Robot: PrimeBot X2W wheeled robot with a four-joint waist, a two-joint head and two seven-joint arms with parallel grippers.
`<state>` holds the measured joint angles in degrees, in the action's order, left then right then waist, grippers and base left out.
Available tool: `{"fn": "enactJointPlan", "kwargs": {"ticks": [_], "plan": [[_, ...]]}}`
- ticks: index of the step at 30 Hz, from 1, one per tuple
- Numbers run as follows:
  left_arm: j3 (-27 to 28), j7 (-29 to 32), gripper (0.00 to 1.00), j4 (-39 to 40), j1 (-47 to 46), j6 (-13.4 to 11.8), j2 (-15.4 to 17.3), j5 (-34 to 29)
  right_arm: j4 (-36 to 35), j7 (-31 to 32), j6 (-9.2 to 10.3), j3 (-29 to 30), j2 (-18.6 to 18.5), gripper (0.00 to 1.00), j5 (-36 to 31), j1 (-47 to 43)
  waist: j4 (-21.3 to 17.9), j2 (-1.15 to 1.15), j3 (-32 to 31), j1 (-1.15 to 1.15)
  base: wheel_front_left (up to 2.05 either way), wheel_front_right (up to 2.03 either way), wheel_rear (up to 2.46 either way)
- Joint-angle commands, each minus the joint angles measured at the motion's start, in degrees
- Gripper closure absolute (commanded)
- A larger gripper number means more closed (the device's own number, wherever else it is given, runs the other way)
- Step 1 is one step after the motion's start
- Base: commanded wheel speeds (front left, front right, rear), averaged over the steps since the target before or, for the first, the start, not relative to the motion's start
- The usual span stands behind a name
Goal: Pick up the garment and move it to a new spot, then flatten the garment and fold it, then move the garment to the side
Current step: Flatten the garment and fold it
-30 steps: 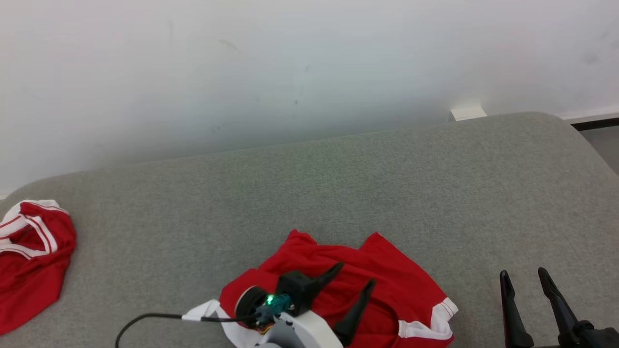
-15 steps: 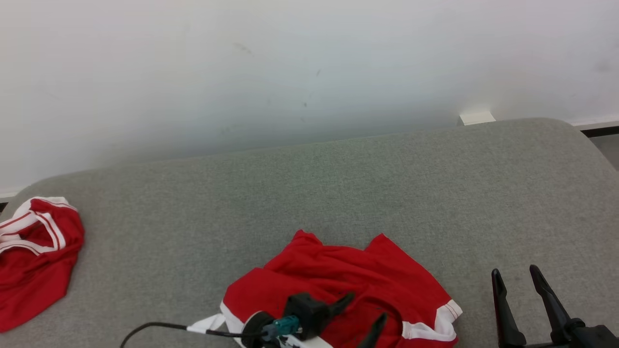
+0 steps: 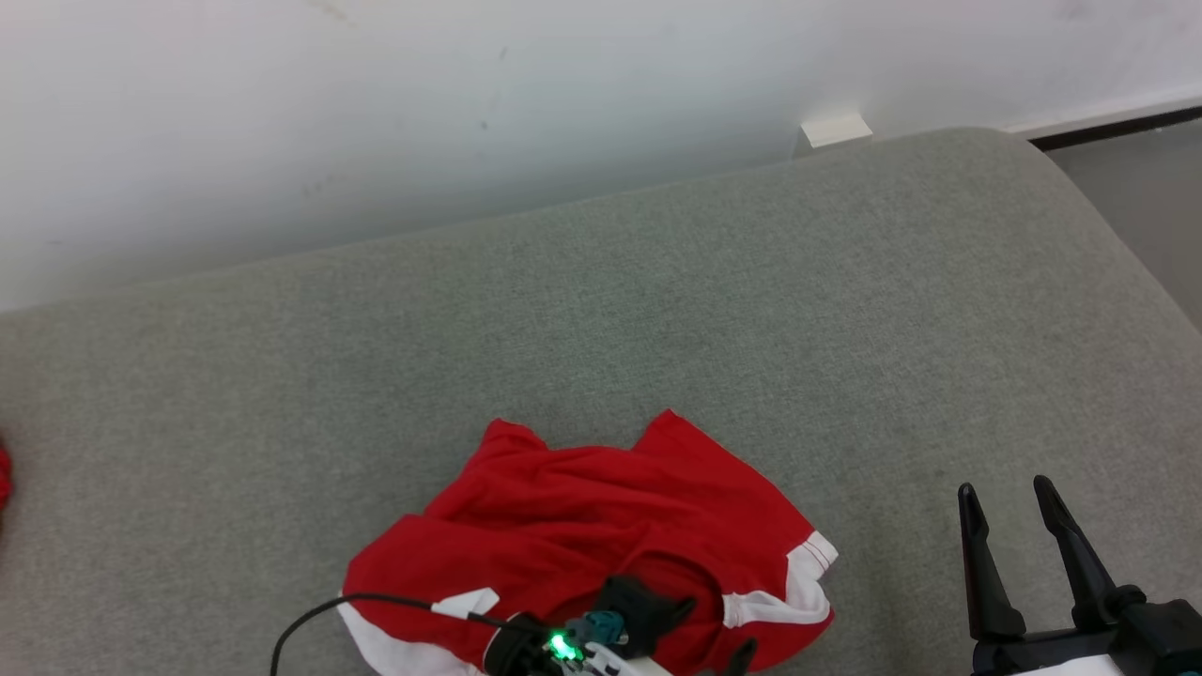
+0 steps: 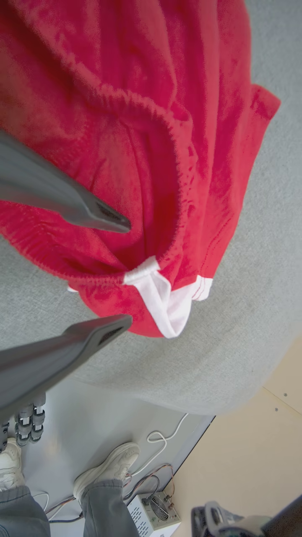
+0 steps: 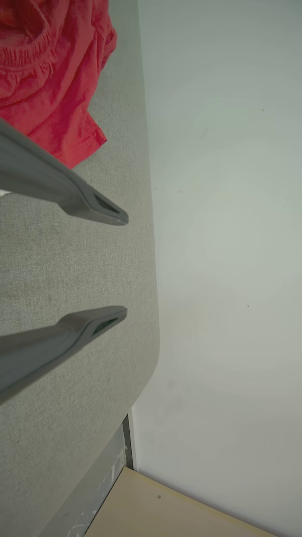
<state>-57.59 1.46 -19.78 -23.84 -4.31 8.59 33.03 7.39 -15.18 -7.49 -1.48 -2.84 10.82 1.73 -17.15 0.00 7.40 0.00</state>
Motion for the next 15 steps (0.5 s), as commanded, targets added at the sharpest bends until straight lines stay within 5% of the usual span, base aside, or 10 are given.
{"fn": "enactJointPlan", "kwargs": {"ticks": [1, 9, 10, 11, 15], "plan": [[0.2, -0.1, 0.0, -0.3, -0.6, -0.2, 0.2, -0.2, -0.2, 0.0, -0.01, 0.2, -0.1, 0.0, 0.7, 0.6, -1.5, 0.0, 1.6, 0.0, 0.0, 0.0, 0.0], [0.6, -1.1, 0.0, -3.1, -2.4, 0.7, -0.8, 0.3, -0.7, 0.0, -0.01, 0.4, -0.1, 0.0, 1.2, 1.6, -2.4, 0.0, 3.6, 0.0, 0.0, 0.0, 0.0], [0.7, -1.5, 0.33, -3.5, -2.8, 0.7, -1.0, 0.2, -0.7, 0.0, -0.01, 0.4, -0.1, 0.0, 1.2, 1.6, -2.3, 0.0, 3.7, 0.0, 0.0, 0.0, 0.0], [0.7, -2.1, 1.0, -3.7, -3.0, 0.9, -1.4, 0.4, -0.6, 0.0, -0.01, 0.4, -0.1, 0.0, 1.2, 1.6, -2.2, 0.0, 3.7, 0.0, 0.0, 0.0, 0.0], [1.5, -3.4, 1.0, -3.1, -3.2, 1.9, -2.1, 2.2, -0.3, 0.0, -0.01, 0.7, -0.1, 0.0, 1.1, 1.4, -1.3, 0.0, 3.1, 0.0, 0.0, 0.0, 0.0]]}}
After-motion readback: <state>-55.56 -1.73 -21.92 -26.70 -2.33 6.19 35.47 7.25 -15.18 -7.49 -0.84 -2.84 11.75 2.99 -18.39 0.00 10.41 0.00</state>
